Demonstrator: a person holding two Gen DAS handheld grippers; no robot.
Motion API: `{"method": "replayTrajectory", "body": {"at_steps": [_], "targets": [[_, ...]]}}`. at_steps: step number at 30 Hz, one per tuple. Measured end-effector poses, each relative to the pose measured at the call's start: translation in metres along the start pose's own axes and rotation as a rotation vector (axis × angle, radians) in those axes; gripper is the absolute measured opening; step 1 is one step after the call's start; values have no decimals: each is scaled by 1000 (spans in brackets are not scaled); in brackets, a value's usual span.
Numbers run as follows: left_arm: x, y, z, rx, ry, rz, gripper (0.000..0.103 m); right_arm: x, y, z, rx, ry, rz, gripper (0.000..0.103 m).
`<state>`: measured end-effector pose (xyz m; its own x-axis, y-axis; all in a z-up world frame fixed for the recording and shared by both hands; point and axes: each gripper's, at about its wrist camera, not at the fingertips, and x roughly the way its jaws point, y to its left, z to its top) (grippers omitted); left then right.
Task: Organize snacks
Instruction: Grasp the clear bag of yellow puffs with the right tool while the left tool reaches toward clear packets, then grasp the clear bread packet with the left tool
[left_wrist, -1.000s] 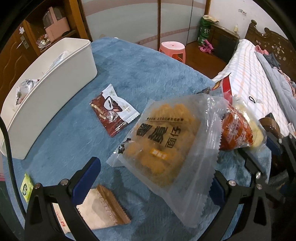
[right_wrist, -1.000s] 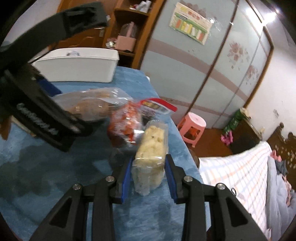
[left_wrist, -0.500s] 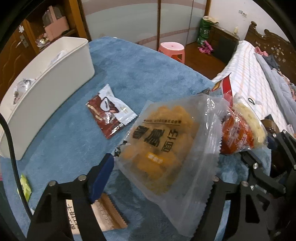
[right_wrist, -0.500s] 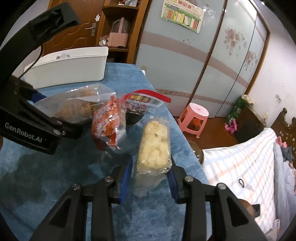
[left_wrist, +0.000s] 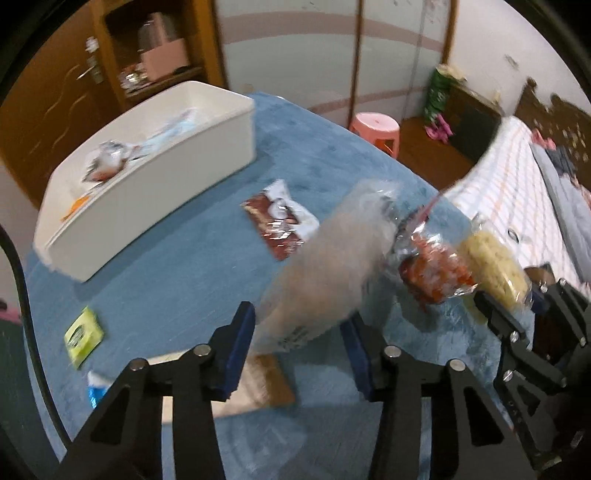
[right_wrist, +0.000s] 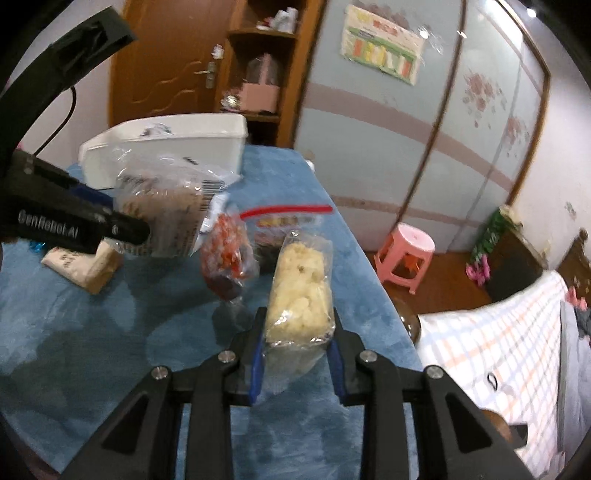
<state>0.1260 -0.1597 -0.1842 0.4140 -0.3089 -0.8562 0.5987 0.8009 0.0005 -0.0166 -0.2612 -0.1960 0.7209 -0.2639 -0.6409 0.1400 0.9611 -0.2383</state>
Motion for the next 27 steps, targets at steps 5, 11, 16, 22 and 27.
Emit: {"method": "replayTrajectory", "body": {"at_steps": [5,11,16,22,27], "targets": [[-24,25,-11,-74,-33,0,12,-17,32,6,-108,-56,87,29],[-39,54,-21,-135,-57,-9,12,-39,60,11,-206,-133,125,29],[-20,71,-21,-210,12,-122,15,-40,59,13,-184,-122,121,29],[1,89,-10,-355,31,-194,82,-36,51,15,-149,-98,107,29],[15,88,12,-405,53,-171,82,-33,49,15,-135,-87,116,29]]}}
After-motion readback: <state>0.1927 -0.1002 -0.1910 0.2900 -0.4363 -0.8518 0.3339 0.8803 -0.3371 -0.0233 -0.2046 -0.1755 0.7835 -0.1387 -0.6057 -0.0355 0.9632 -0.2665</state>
